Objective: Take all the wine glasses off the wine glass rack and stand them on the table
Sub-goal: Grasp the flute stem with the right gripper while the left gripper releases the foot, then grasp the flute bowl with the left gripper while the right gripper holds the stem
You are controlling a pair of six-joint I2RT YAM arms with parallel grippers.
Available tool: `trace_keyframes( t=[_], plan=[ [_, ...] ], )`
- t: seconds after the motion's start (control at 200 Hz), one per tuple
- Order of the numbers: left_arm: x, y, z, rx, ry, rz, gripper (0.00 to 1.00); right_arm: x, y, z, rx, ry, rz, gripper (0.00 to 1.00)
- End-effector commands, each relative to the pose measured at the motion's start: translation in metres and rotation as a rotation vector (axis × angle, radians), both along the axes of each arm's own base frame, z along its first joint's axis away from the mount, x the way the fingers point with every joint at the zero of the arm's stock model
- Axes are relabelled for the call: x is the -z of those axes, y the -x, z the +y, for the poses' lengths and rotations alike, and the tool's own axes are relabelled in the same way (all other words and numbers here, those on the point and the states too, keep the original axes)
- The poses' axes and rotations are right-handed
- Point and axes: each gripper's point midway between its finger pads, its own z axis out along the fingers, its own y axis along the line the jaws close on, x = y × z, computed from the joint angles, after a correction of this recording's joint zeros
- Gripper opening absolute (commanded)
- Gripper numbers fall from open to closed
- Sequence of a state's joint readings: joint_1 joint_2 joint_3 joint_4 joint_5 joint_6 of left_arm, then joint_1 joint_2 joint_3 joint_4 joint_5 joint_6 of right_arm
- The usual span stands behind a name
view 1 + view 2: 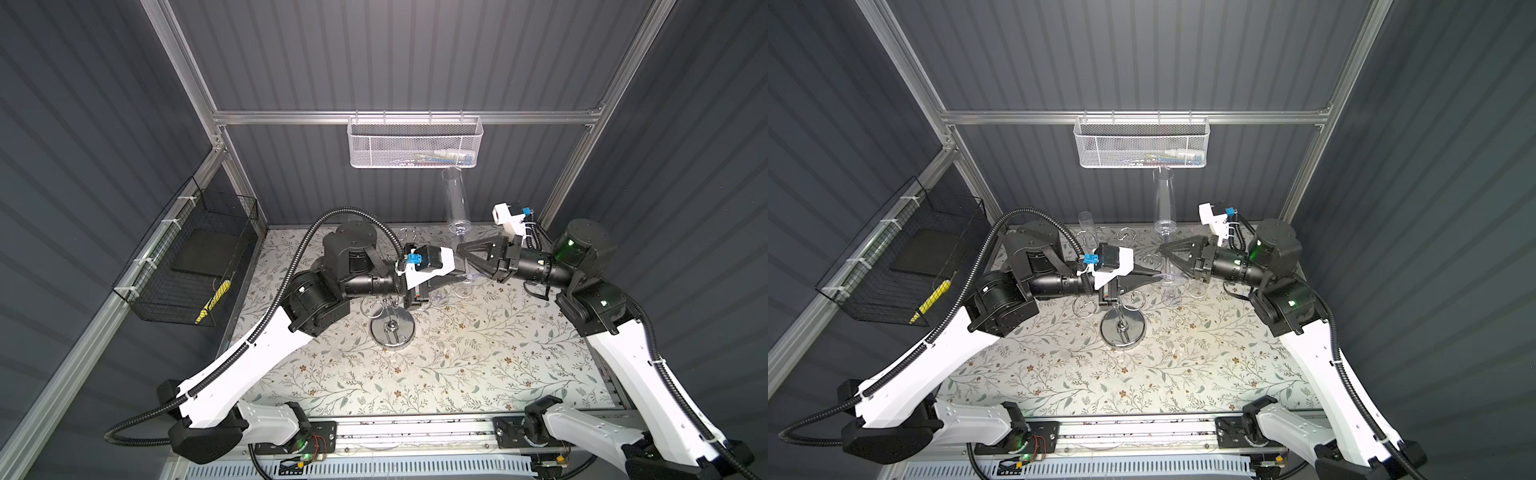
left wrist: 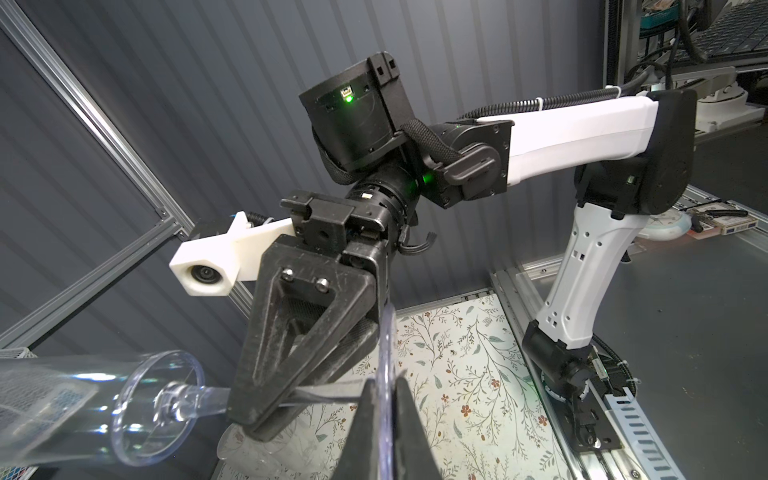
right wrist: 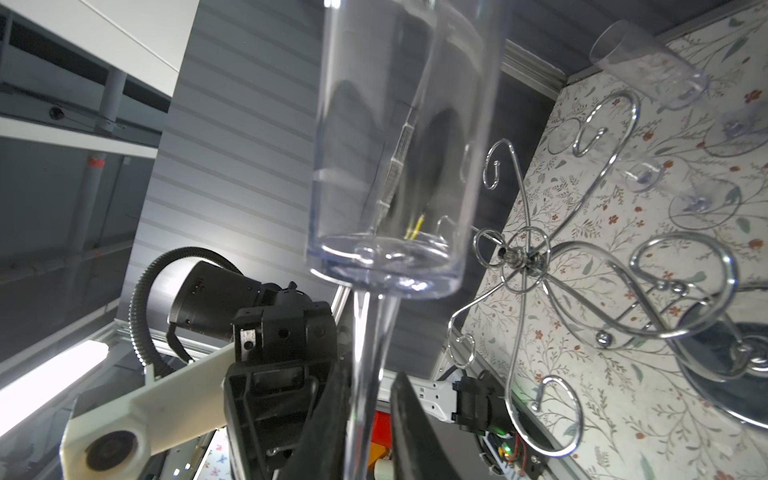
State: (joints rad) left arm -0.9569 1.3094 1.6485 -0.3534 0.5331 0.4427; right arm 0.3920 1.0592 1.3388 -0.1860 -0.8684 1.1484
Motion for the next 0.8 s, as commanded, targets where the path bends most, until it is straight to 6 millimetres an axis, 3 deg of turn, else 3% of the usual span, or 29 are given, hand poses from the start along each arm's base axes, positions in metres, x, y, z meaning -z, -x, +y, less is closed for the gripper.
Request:
trace_keyframes(
  t=[0.0, 0.115, 0.215, 0.3, 0.61, 0.705, 0.795],
  plan=[
    [-0.014, 0.003, -0.001, 0.009, 0.032, -0.050, 0.00, -0.004, 0.003, 0.000, -0.014, -0.012, -0.034, 0.15],
    [-0.011, 0.002, -0.001, 0.003, 0.022, -0.044, 0.00, -0.005, 0.003, -0.001, -0.011, -0.017, -0.053, 0.10],
    [-0.010, 0.000, -0.001, -0.011, 0.021, -0.041, 0.00, -0.007, 0.004, -0.002, -0.004, -0.020, -0.067, 0.00],
    [-0.010, -0.001, 0.001, -0.023, 0.031, -0.043, 0.00, -0.006, 0.003, -0.002, 0.001, -0.018, -0.073, 0.00],
    [-0.016, 0.000, 0.019, -0.092, 0.097, 0.031, 0.69, -0.011, 0.005, -0.015, 0.098, 0.089, -0.204, 0.00],
    [-0.024, -0.007, 0.030, -0.168, 0.154, 0.099, 0.84, -0.008, 0.005, -0.031, 0.195, 0.211, -0.307, 0.00],
    [-0.035, -0.018, 0.041, -0.249, 0.237, 0.193, 0.91, 0.004, 0.002, -0.048, 0.289, 0.346, -0.402, 0.00]
  ],
)
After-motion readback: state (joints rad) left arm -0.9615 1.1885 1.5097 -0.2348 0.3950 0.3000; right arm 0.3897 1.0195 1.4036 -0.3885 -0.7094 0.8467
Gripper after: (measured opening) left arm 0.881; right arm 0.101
